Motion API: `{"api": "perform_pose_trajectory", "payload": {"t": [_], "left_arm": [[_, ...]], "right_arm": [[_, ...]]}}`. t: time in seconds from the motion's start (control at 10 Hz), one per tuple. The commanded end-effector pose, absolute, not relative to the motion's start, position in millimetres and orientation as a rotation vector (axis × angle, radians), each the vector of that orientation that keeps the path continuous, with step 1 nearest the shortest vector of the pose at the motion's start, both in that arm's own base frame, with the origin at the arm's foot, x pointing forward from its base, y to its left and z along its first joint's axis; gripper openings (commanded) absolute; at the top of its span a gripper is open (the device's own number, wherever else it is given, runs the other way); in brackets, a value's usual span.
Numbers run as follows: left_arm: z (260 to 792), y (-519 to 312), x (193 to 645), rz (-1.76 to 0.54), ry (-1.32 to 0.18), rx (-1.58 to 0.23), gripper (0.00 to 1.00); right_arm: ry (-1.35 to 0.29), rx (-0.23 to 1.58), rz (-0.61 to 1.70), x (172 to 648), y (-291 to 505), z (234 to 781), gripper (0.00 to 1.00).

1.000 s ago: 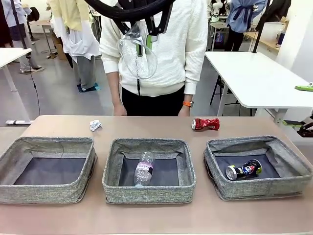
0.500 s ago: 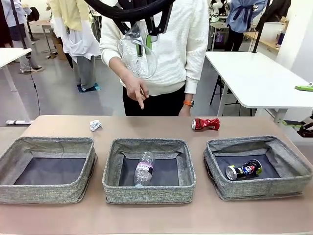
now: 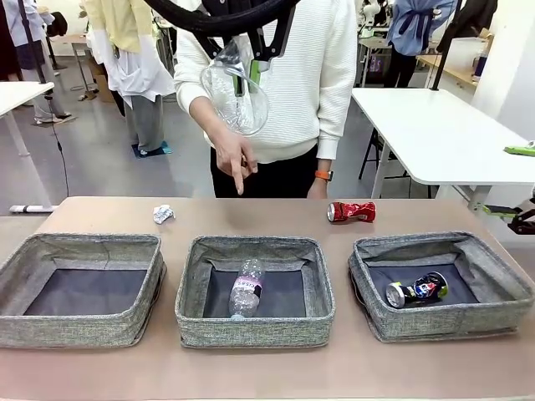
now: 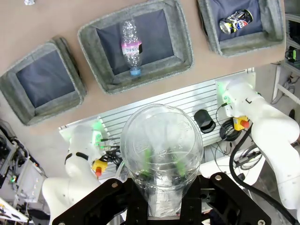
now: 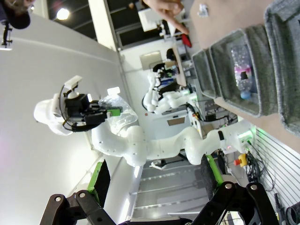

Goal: Sort the waste into the appropriate baskets.
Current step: Place the picked waste into the Fabric basket indicated by the person.

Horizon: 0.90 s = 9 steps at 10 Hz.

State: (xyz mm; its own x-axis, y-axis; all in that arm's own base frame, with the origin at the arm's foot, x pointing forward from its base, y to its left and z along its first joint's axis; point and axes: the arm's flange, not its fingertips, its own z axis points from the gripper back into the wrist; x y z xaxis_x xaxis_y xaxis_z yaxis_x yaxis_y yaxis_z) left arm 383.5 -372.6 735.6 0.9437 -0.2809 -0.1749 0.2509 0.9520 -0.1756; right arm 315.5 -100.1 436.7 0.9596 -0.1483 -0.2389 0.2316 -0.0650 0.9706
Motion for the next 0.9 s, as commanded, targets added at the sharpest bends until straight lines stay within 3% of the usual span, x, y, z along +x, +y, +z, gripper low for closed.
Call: {"api": "perform_pose_trajectory", "payload": {"t": [0.0,0.1,0.4,0.8], "left_arm": [[735,-369,380,-0.283,0.202,-0.15,0.17],[736,-373,383,-0.272,0.2,-0.152,0.17],[653,-376,356,-0.081,0.043,-0.091,0.17],[508,-380,340,-0.098,0.151,-0.105,0.17]], "right_arm": [[0.087,1.61,-0.321,315,-101,442,1.0],[0.087,1.61,-0.321,315,-101,442,1.0],[0.087,1.61,-0.321,315,-101,442,1.0],[0.087,1.61,-0.321,315,-101,442,1.0]]}}
